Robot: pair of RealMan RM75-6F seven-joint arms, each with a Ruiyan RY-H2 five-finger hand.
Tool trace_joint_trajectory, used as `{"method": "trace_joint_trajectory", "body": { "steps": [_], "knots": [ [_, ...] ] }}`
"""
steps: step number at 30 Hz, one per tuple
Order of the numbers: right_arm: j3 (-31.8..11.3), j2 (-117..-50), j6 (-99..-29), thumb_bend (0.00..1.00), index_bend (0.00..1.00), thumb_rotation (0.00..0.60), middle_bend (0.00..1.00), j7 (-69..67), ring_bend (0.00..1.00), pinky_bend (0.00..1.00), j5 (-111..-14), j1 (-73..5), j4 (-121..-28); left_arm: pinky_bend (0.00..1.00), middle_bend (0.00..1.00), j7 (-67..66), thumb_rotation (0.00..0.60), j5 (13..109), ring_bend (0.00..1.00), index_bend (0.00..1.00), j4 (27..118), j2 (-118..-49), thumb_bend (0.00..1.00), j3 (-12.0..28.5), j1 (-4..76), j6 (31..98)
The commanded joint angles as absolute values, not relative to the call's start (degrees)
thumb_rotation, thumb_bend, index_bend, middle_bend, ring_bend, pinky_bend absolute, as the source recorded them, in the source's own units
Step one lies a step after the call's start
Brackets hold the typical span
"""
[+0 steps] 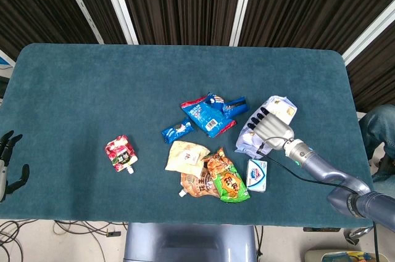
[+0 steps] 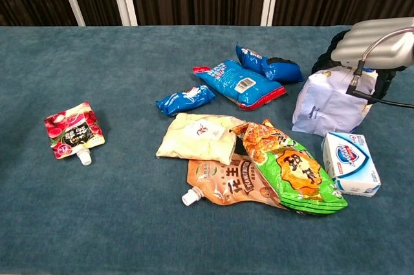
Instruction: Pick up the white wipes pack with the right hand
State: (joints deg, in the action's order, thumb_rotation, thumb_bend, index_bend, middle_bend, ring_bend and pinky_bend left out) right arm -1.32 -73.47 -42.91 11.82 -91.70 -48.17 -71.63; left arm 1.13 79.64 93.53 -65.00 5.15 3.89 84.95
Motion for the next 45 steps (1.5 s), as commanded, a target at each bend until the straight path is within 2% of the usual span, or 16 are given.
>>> {"method": "trace_joint_trajectory", "body": {
  "steps": [1,16,17,27,31,37,45],
  "knots": [
    [-1.6,-73.5,-44.1,0.35,0.51,0.6,0.45,9.7,0.39,0.19,-91.2,-47.7,-72.4,0.07,0.04,1.2,0.6,79.6,0.12,0.12,93.5,-65.0,0.46,5.2,3.9,85.0],
    [-6.4,-71.0,-54.0,0.41,0.54,0.6,0.48,-3.8,0.42,0.19,-86.6,-44.1,-75.8,0.07,0.04,1.3,0.6,79.6,0.12,0.12,93.8,-65.0,0.46,5.2,3.8,85.0],
    [-7.6,-70.3,-55.6,0.41,0.54,0.6,0.48,-7.0,0.42,0.19,-85.0,-43.1,-76.8,0.07,0.04,1.4,0.6,79.5,0.12,0.12,93.8,-65.0,0.46,5.2,3.8,85.0],
    [-10.1,-63.8,-58.9,0.42,0.54,0.6,0.48,-30.7,0.42,0.19,-83.2,-39.5,-85.8,0.07,0.05,1.3,0.6,79.7,0.12,0.12,93.9,-65.0,0.46,5.2,3.8,85.0],
    [-10.1,-61.7,-59.9,0.46,0.54,0.6,0.48,-38.0,0.42,0.19,-84.3,-38.3,-87.6,0.07,0.05,1.3,0.6,79.7,0.12,0.12,94.0,-65.0,0.46,5.1,3.7,85.1],
    [-11.3,-57.9,-62.7,0.45,0.55,0.6,0.47,-55.0,0.42,0.19,-85.4,-36.2,-93.0,0.07,0.04,1.3,0.6,79.7,0.12,0.12,94.2,-64.9,0.46,5.2,3.7,85.0],
    [-12.5,-53.8,-65.4,0.44,0.56,0.6,0.47,-76.4,0.42,0.19,-88.6,-34.9,-94.4,0.07,0.05,1.3,0.6,79.7,0.12,0.12,94.2,-64.9,0.46,5.1,3.7,85.1]
  ]
}}
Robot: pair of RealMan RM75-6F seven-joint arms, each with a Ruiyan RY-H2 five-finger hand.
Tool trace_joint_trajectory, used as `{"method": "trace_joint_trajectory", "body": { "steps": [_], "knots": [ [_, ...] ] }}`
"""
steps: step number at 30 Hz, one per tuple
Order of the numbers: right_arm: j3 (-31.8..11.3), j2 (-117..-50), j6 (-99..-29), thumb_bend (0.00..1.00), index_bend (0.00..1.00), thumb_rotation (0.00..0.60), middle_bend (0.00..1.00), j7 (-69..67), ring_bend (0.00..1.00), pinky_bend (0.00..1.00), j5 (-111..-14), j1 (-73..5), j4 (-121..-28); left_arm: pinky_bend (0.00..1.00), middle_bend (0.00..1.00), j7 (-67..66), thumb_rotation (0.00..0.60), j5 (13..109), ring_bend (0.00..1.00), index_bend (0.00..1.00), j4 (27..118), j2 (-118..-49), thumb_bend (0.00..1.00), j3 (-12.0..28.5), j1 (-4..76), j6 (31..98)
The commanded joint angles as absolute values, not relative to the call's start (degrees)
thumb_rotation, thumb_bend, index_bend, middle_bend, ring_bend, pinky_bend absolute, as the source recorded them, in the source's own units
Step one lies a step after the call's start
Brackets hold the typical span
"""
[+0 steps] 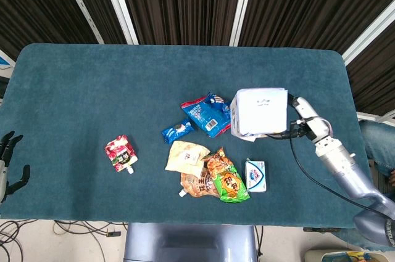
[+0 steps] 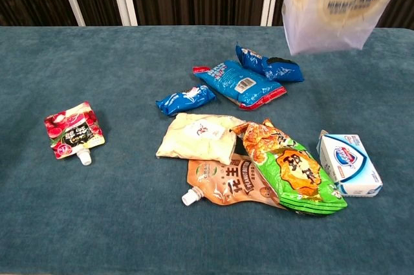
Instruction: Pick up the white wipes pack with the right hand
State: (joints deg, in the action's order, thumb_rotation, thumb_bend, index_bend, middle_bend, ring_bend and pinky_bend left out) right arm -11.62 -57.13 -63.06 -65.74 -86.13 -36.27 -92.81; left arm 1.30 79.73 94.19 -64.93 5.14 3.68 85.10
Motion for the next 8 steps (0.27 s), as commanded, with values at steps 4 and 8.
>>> {"method": "trace_joint_trajectory", "body": {
  "steps": [4,8],
  "knots": [
    [-12.5,-52.9,-66.5,0.44,0.56,0.6,0.47,-81.6,0.42,0.19,-89.5,-34.6,-94.6,0.07,0.04,1.4,0.6,79.7,0.12,0.12,94.2,-64.9,0.46,5.2,3.7,85.0],
    [-12.2,-51.8,-67.5,0.44,0.56,0.6,0.47,-87.0,0.42,0.19,-90.9,-34.2,-94.9,0.07,0.04,1.3,0.6,79.8,0.12,0.12,94.2,-64.9,0.46,5.1,3.7,85.0]
  ]
}}
